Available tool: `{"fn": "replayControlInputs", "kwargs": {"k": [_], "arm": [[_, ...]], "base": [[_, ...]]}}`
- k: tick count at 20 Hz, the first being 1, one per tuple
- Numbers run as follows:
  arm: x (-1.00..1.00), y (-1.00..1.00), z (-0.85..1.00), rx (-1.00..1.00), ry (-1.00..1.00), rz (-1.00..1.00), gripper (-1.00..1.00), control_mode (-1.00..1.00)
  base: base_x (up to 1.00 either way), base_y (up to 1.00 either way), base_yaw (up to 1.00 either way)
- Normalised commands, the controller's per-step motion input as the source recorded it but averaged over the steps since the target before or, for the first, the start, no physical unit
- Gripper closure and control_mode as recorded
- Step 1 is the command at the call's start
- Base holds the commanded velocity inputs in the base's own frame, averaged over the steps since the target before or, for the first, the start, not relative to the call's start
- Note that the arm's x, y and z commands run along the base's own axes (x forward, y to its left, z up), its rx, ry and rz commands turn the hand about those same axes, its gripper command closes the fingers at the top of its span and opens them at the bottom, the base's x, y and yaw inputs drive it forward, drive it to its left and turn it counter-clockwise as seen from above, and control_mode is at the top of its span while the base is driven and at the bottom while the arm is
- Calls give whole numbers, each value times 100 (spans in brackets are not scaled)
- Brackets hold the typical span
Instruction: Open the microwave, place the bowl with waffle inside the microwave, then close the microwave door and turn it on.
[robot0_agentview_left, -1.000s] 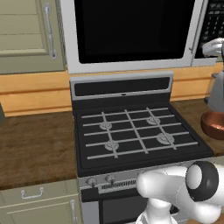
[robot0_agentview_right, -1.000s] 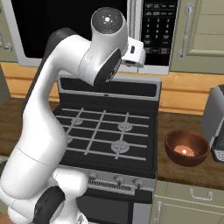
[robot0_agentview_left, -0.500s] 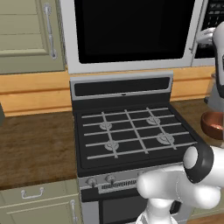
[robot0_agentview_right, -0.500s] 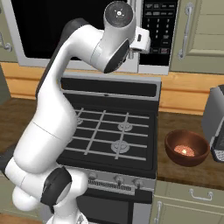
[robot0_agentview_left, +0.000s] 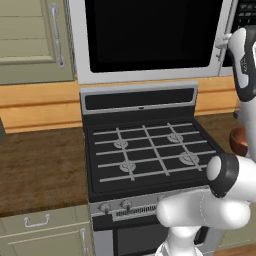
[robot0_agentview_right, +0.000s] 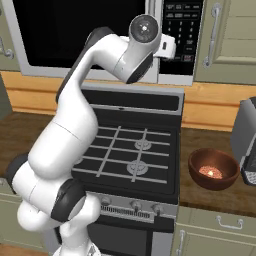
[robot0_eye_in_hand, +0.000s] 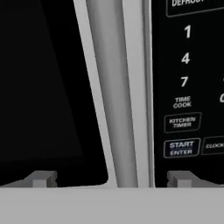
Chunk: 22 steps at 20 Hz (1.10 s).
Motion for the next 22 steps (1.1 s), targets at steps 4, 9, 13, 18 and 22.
{"fn": "replayControlInputs", "kwargs": {"k": [4, 9, 13, 18, 22], "arm": [[28, -34, 4, 1, 1, 0, -100, -100], [34, -12, 0, 0, 0, 0, -100, -100], [29, 0, 0, 0, 0, 0, -100, -100], [26, 0, 0, 0, 0, 0, -100, -100], [32, 0, 0, 0, 0, 0, 100, -100]], "base": [[0, 0, 0], [0, 0, 0], [0, 0, 0], [0, 0, 0], [0, 0, 0]]}}
